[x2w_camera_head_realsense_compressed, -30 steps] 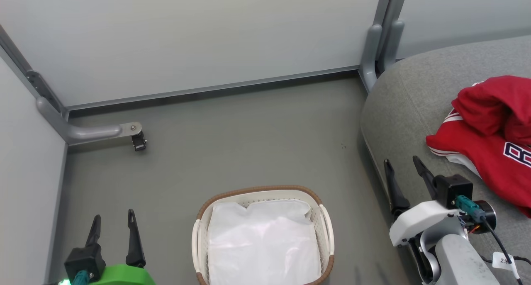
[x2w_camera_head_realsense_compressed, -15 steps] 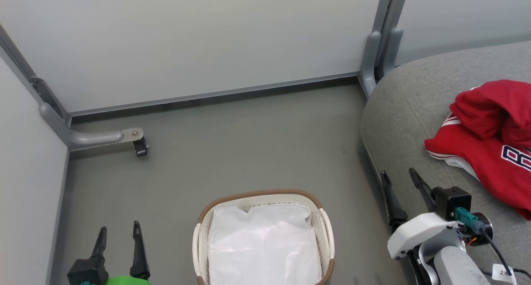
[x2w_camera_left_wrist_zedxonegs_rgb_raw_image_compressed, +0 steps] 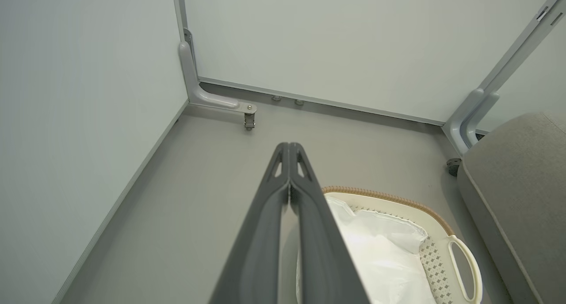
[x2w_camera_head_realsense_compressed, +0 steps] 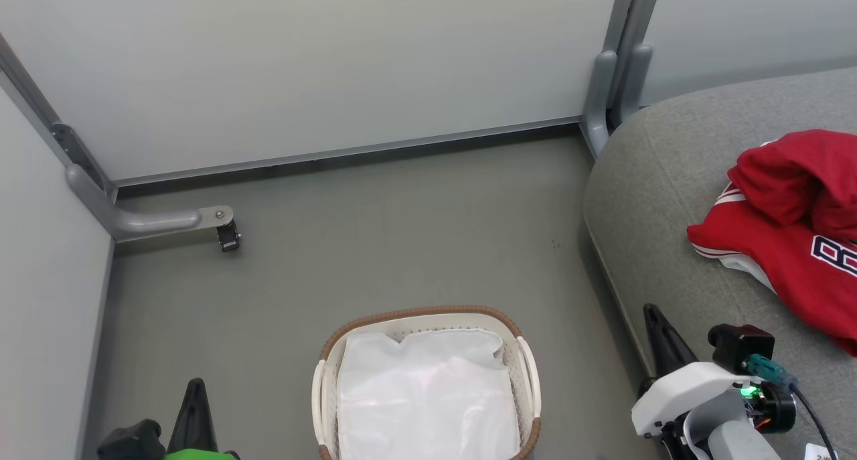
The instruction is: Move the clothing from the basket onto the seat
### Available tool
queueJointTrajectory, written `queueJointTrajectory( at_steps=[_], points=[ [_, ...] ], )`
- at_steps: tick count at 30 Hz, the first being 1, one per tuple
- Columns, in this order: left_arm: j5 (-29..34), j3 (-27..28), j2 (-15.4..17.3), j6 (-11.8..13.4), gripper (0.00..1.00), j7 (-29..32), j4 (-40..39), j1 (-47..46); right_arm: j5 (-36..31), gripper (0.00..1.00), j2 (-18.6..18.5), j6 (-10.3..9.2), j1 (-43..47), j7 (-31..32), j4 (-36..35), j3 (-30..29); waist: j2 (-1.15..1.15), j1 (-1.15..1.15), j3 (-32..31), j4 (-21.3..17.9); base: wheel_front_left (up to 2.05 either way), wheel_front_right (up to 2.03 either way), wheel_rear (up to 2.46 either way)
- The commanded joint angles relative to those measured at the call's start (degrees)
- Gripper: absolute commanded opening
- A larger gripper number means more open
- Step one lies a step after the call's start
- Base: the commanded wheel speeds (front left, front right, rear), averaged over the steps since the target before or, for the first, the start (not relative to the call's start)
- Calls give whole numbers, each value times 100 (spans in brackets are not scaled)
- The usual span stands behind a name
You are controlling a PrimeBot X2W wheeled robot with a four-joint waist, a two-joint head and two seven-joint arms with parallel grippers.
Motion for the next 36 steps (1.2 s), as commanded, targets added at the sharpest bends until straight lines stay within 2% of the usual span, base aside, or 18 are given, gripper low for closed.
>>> queueJointTrajectory(
  at_steps=[1,18,36],
  points=[
    [-283,44,18,-39,0,50,-110,-147,281,0,-17,-1,-77,59,-147,-46,0,0,0,4,0,0,0],
    [-1933,100,28,-133,0,448,-281,-314,1895,0,-28,-2,26,467,-459,-230,0,0,-4,43,0,0,0],
    [-3356,183,37,-215,0,818,-401,-484,3292,0,-39,-3,92,840,-708,-408,0,0,-9,84,0,0,0]
  ],
)
